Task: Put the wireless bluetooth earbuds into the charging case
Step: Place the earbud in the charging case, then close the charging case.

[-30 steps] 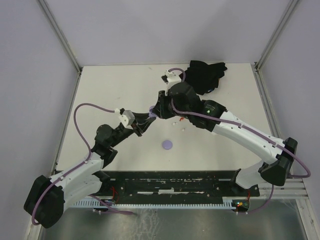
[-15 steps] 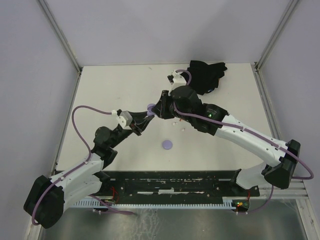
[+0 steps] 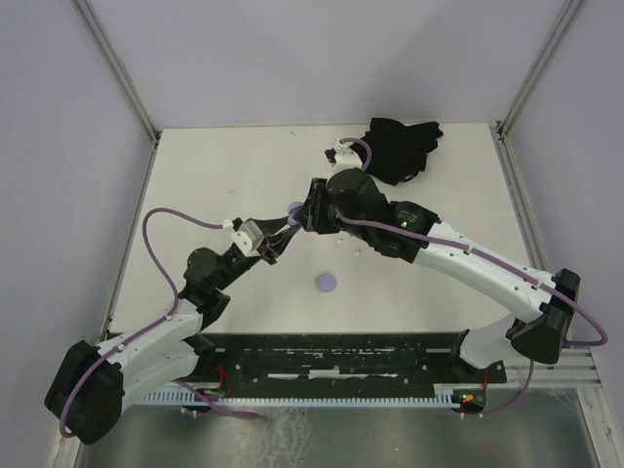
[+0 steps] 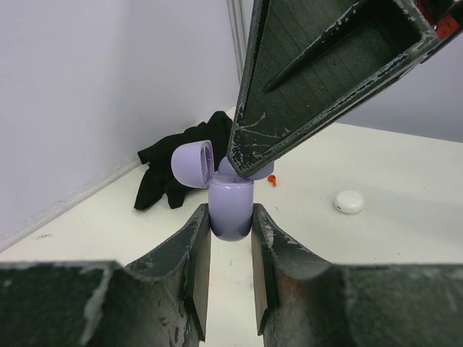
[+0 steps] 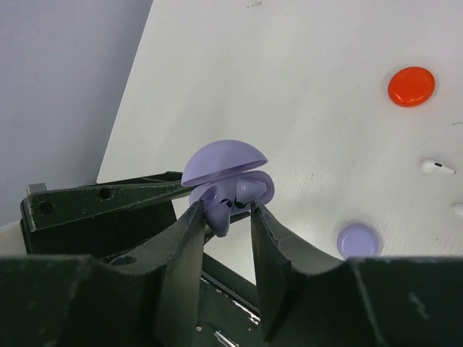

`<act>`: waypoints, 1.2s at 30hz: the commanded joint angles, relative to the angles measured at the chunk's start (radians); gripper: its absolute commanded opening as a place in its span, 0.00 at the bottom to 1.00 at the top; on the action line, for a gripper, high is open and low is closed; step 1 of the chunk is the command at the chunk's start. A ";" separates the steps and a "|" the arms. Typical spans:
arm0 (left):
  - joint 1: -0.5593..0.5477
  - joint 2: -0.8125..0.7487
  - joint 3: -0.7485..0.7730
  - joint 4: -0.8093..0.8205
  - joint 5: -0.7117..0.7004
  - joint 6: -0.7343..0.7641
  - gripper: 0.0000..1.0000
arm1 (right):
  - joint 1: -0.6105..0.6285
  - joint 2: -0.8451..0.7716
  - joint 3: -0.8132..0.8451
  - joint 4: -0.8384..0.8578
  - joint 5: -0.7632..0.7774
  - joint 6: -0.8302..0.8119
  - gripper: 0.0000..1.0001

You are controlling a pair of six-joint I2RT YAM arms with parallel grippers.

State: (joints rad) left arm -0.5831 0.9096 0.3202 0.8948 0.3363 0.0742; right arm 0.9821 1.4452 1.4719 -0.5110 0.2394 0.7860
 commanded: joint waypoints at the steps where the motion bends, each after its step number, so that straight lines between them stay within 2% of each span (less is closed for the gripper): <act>1: -0.007 -0.005 0.013 0.092 -0.022 0.058 0.03 | 0.002 -0.013 0.045 -0.016 0.032 -0.008 0.41; 4: -0.007 -0.002 0.011 0.090 -0.022 0.056 0.03 | 0.002 -0.015 0.049 -0.015 0.014 -0.009 0.44; 17: -0.006 0.004 0.013 0.069 -0.008 0.052 0.03 | 0.003 -0.014 0.067 0.024 -0.082 -0.011 0.43; 27: -0.006 0.015 0.000 0.124 0.019 0.011 0.03 | 0.009 -0.004 0.072 0.085 -0.185 -0.045 0.42; 36: -0.006 0.029 0.001 0.173 0.119 -0.028 0.03 | 0.017 0.017 0.096 0.109 -0.234 -0.082 0.42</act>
State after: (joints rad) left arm -0.5850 0.9360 0.3161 0.9691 0.3847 0.0803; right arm 0.9932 1.4548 1.5105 -0.4618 0.0387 0.7345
